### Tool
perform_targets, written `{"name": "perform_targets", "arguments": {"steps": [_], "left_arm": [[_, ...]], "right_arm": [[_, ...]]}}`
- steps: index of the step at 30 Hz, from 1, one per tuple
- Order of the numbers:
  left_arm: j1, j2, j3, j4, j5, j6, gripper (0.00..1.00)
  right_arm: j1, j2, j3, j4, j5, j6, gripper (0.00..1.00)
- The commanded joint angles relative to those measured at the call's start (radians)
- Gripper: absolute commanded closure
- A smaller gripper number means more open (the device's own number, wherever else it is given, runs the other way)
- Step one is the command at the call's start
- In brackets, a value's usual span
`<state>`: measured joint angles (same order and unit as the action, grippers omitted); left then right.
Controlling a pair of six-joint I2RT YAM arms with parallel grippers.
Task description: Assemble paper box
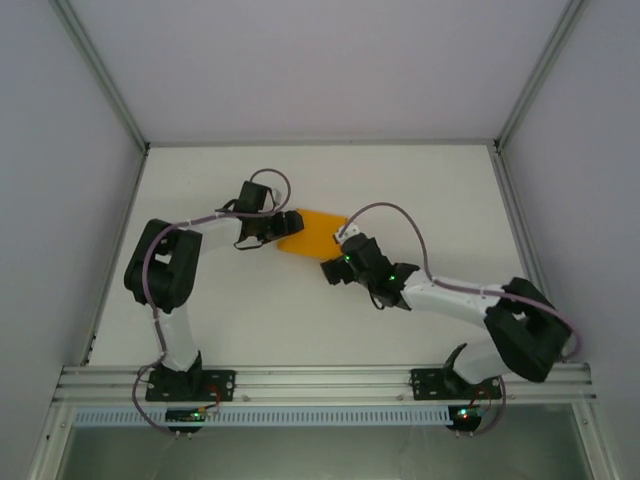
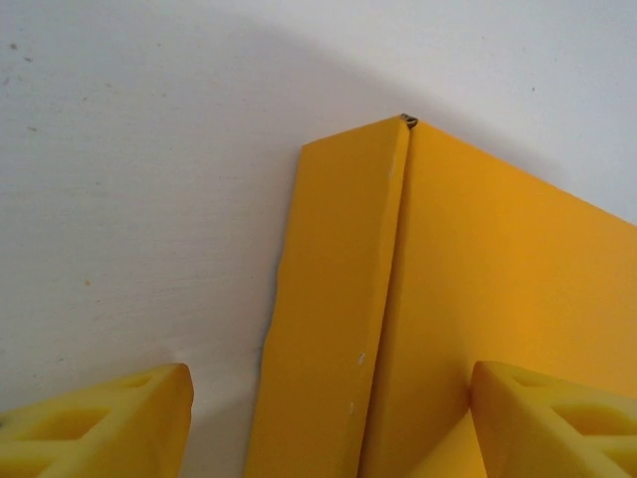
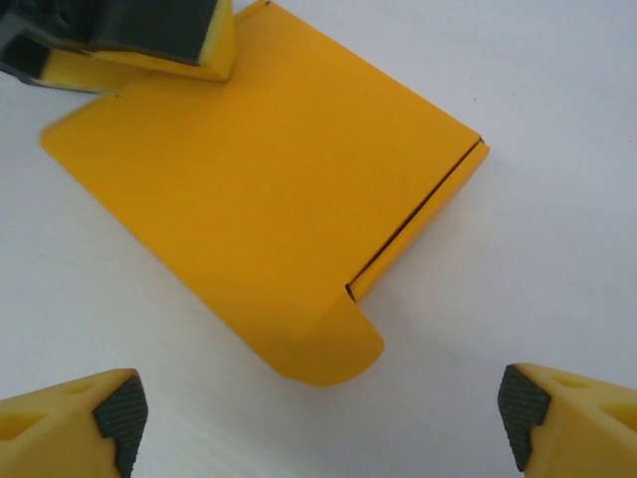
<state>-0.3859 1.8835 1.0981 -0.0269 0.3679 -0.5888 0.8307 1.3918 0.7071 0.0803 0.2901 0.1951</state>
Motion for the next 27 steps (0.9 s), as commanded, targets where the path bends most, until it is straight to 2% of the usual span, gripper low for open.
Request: {"name": "perform_targets", "arguments": {"steps": [1,4,9,15,20,25,27], "left_arm": [[0.007,0.044,-0.019,-0.003,-0.002,0.02,0.32],[0.013,0.062,-0.023,0.009,0.01,0.017,0.4],[0.025,0.066,-0.064,0.045,0.027,0.004,0.5],[0.061,0.046,-0.163,0.178,0.149,-0.073,0.52],[0.114,0.062,-0.266,0.402,0.305,-0.189,0.54],[0.13,0.077,-0.285,0.43,0.316,-0.201,0.56],[0.131,0.076,-0.294,0.438,0.315,-0.204,0.57]], "right_arm": [[-0.057,-0.067,-0.032,-0.04,-0.118,0.045,0.01],[-0.135,-0.09,-0.035,-0.04,-0.208,0.122,0.01],[-0.241,-0.077,-0.027,-0.035,-0.282,0.224,0.0],[-0.331,0.007,0.042,-0.042,-0.399,0.338,0.01],[-0.36,0.132,0.154,-0.068,-0.523,0.407,0.01],[-0.381,0.298,0.255,-0.011,-0.7,0.502,0.01],[-0.383,0.352,0.292,-0.005,-0.735,0.539,0.01]]}}
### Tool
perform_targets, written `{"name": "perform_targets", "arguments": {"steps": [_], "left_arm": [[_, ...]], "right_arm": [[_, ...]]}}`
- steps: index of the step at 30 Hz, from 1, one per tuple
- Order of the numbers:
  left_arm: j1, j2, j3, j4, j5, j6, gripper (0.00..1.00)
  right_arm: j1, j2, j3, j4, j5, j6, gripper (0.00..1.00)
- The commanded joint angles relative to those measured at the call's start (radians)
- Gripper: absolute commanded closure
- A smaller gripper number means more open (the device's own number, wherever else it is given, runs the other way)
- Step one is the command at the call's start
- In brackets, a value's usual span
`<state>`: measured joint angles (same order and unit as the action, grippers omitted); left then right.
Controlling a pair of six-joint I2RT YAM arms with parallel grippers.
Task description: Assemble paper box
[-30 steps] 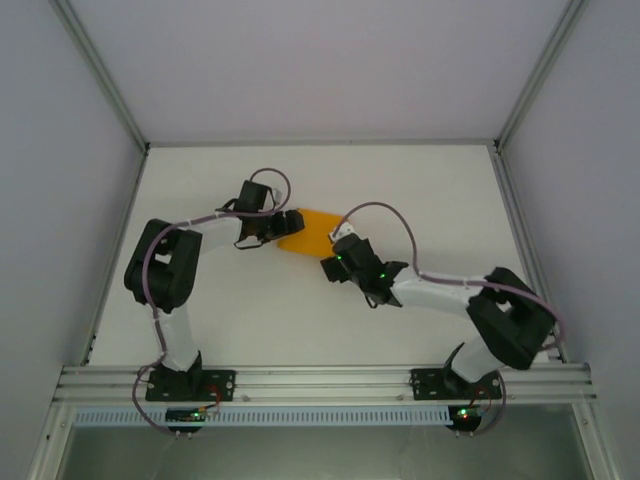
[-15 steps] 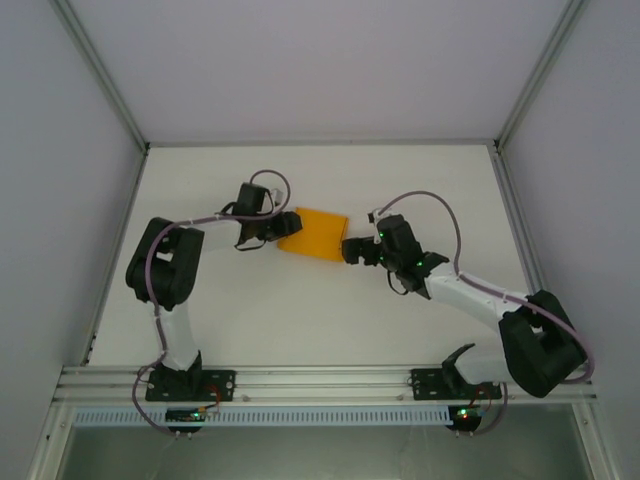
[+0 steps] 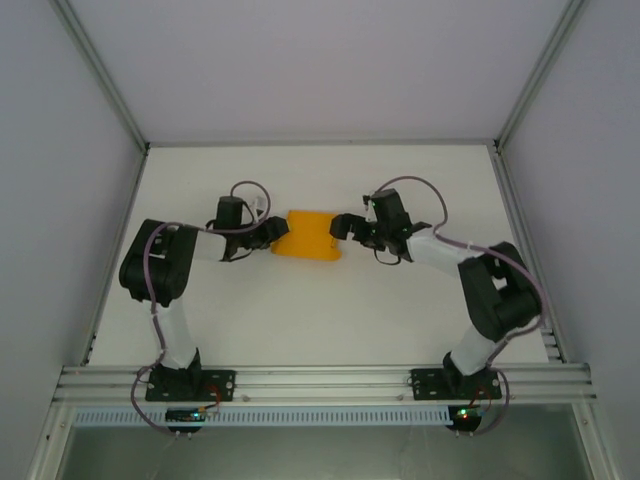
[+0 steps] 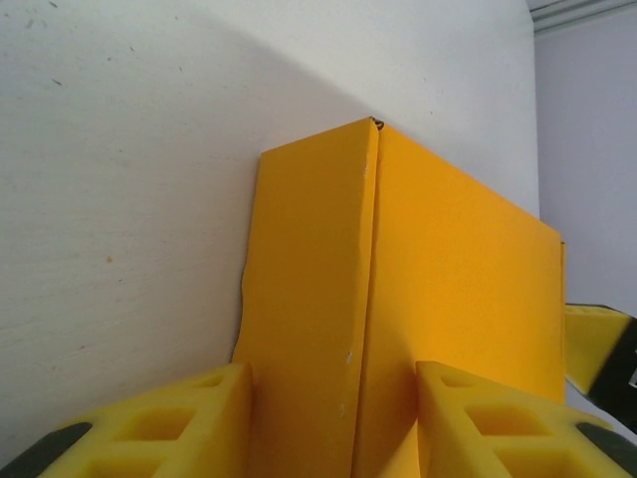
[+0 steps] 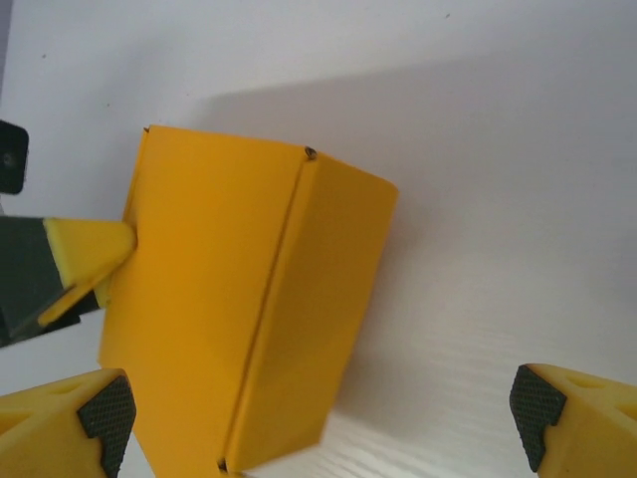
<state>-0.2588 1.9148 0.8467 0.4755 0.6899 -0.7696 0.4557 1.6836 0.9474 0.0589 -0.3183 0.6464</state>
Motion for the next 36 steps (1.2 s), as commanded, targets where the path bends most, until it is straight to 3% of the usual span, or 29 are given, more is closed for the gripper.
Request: {"name": "perform_targets", "arguments": {"steps": [1,7,10,12,18,26,28,29,30,33,36], "left_arm": [[0.006,0.046,-0.045,-0.063,-0.009,-0.025,0.58],[0.009,0.057,-0.059,-0.034,-0.001,-0.035,0.58],[0.009,0.059,-0.061,-0.028,0.005,-0.032,0.58],[0.009,0.053,-0.061,-0.019,0.011,-0.031,0.58],[0.007,0.005,-0.044,-0.007,0.026,-0.002,0.57],[-0.042,-0.167,0.051,-0.108,0.02,0.15,0.39],[-0.069,-0.234,0.083,-0.193,-0.036,0.241,0.24],[-0.085,-0.267,0.095,-0.233,-0.075,0.288,0.09],[-0.11,-0.309,0.102,-0.274,-0.126,0.35,0.0],[-0.216,-0.434,0.098,-0.351,-0.315,0.564,0.0],[-0.387,-0.549,0.035,-0.33,-0.595,0.835,0.01]], "right_arm": [[-0.008,0.089,0.069,0.016,-0.146,0.1,0.01],[-0.013,0.203,0.112,0.143,-0.247,0.224,0.06],[-0.013,0.254,0.112,0.312,-0.333,0.327,0.14],[-0.013,0.269,0.123,0.345,-0.353,0.349,0.26],[-0.02,0.213,0.103,0.355,-0.352,0.338,0.44],[-0.04,0.092,0.02,0.396,-0.364,0.364,0.54],[-0.048,0.047,-0.007,0.385,-0.356,0.364,0.54],[-0.054,0.023,-0.019,0.362,-0.345,0.353,0.54],[-0.06,-0.009,-0.027,0.314,-0.331,0.332,0.54],[-0.076,-0.113,-0.033,0.101,-0.257,0.256,0.55],[-0.103,-0.224,-0.013,-0.141,-0.174,0.232,0.54]]}}
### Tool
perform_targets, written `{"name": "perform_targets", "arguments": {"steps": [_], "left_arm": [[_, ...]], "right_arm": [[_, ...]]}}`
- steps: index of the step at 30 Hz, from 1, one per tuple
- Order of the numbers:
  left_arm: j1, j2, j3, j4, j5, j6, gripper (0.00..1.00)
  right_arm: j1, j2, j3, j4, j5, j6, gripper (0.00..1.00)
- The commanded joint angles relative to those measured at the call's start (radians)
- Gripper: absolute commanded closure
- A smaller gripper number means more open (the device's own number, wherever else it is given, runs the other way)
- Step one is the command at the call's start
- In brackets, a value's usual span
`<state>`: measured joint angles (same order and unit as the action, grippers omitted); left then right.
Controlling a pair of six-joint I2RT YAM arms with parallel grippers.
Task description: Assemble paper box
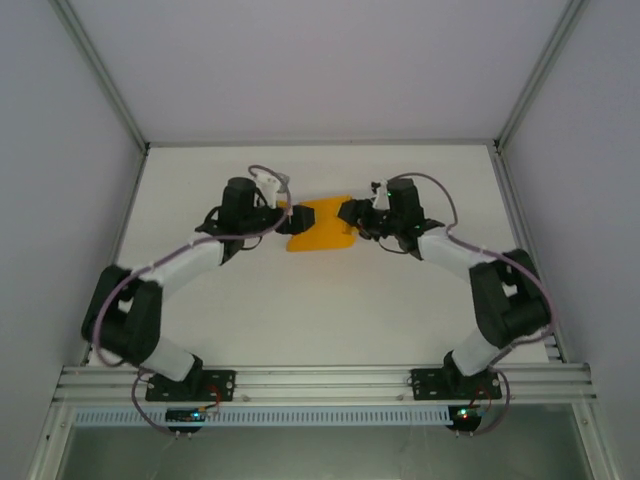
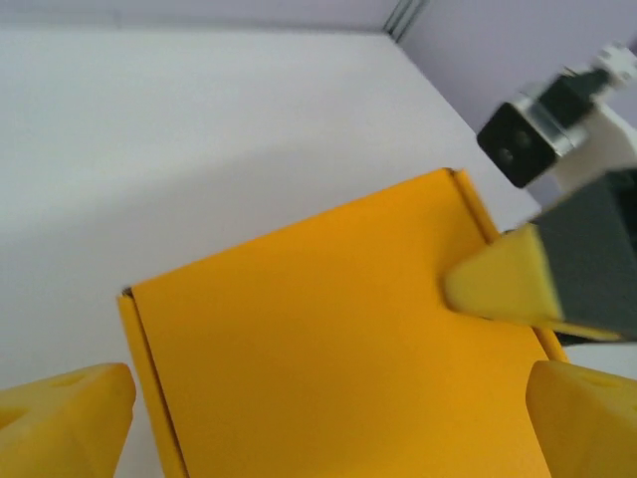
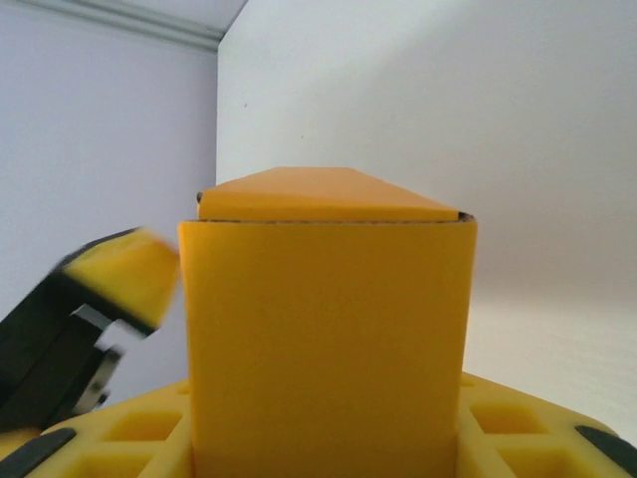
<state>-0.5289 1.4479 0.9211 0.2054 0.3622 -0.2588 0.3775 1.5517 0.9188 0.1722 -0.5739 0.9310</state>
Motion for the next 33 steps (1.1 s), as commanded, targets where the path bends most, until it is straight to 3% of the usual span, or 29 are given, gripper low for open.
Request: {"name": "perform_targets", "arguments": {"steps": [1,5,11,14,18,33], "left_arm": [[-0.17,-0.109,-0.072,-0.025,-0.338,0.414,0.0],[-0.33,-0.185,-0.214,0.172,-0.462,0.723,0.0],[-0.419,-0.119,-0.202,0.229,-0.577,0.89,0.0],[-0.432,-0.056,-0.193,0.301,-0.657,0.937,0.0],[-0.434,-0.025,-0.183,0.318,-0.645,0.951,0.01],[-0.433,-0.051,-0.201,0.359,-0.62,0.929,0.46]], "right_arm": [[-0.043,-0.123,0.027,-0.332,0.088,-0.05,0.54],[-0.151,-0.208,0.042,-0.494,-0.052,0.085,0.56],[-0.205,-0.232,0.087,-0.63,-0.229,0.176,0.57],[-0.205,-0.233,0.109,-0.667,-0.238,0.173,0.57],[-0.206,-0.232,0.112,-0.698,-0.261,0.192,0.55],[-0.201,-0.203,0.117,-0.675,-0.292,0.183,0.54]]}}
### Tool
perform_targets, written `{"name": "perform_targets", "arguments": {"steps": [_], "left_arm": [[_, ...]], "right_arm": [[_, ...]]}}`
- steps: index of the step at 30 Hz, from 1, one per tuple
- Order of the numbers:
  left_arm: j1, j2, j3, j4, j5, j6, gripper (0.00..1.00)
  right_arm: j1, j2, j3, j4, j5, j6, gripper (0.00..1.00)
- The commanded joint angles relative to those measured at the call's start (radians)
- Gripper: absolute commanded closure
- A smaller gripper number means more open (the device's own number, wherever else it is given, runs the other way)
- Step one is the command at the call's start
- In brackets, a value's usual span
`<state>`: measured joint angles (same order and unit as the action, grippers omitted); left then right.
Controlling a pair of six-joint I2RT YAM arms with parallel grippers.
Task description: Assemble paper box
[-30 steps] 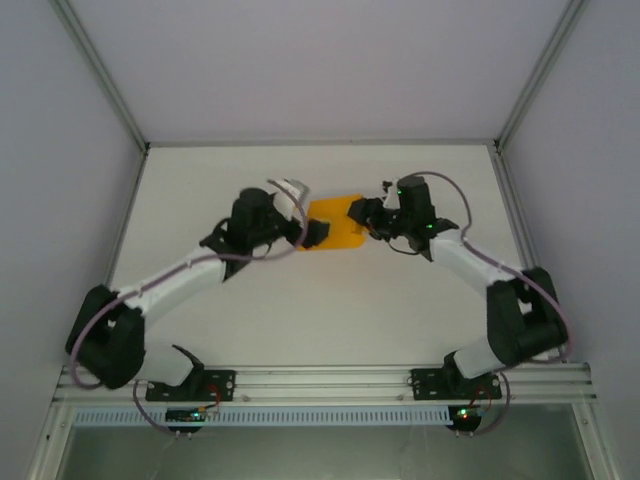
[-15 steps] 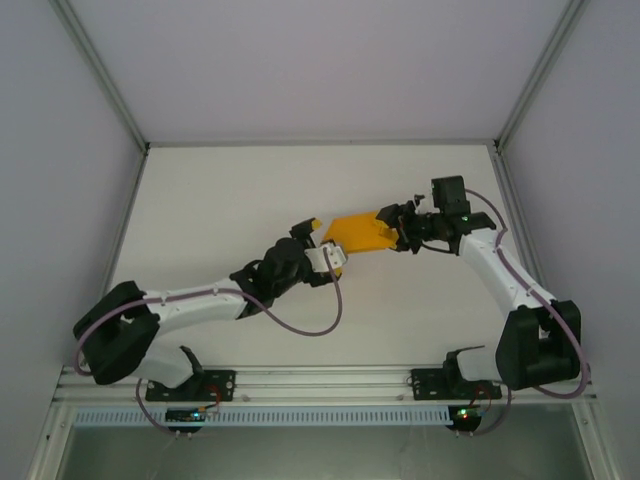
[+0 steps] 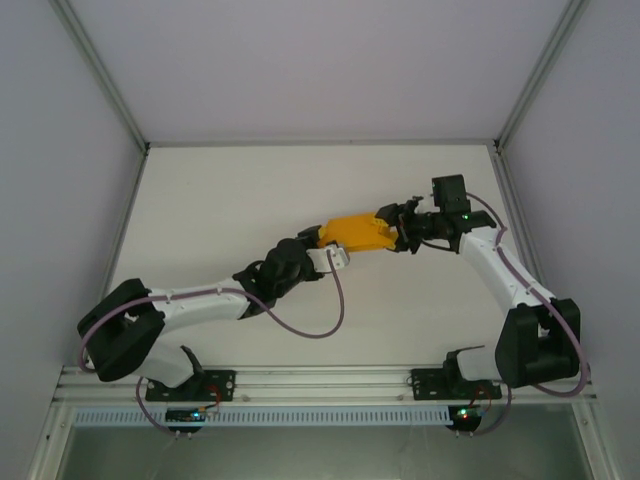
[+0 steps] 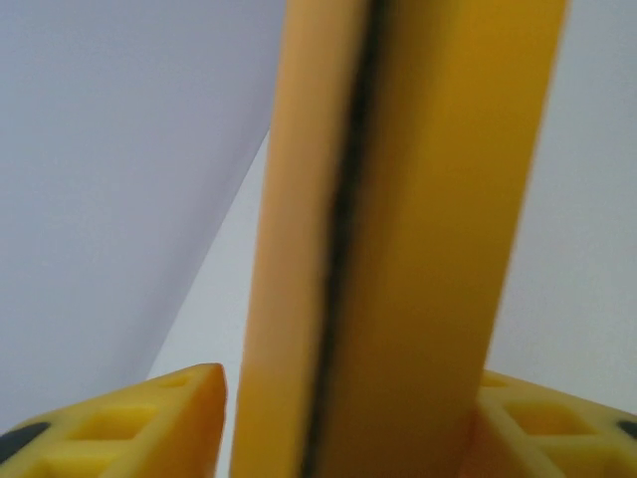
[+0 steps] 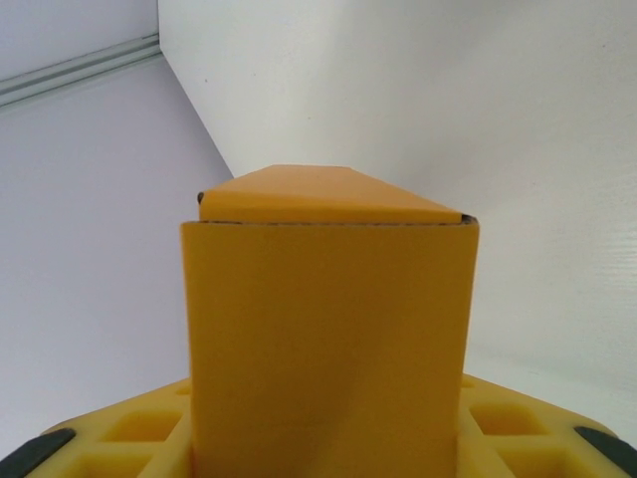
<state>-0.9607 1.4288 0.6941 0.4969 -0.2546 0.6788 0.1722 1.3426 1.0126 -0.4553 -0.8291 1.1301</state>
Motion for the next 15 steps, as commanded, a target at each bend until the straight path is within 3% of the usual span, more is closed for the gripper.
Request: {"name": "perform_targets", "arguments": {"steps": [1,10,15], "left_arm": [[-0.001,-0.041,0.023,0.061,0.005,-0.011,0.49],[0.04,-0.12,0.044,-0.131,0.133,-0.086,0.57],[0.139,-0.187,0.097,-0.412,0.316,-0.176,0.62]], "right_arm": [[0.004,0.005,0.022,-0.051,-0.038,-0.02,0.52],[-0.016,-0.009,0.016,0.024,-0.031,-0.034,0.32],[-0.036,-0.044,0.059,0.087,0.203,-0.241,0.11]]}}
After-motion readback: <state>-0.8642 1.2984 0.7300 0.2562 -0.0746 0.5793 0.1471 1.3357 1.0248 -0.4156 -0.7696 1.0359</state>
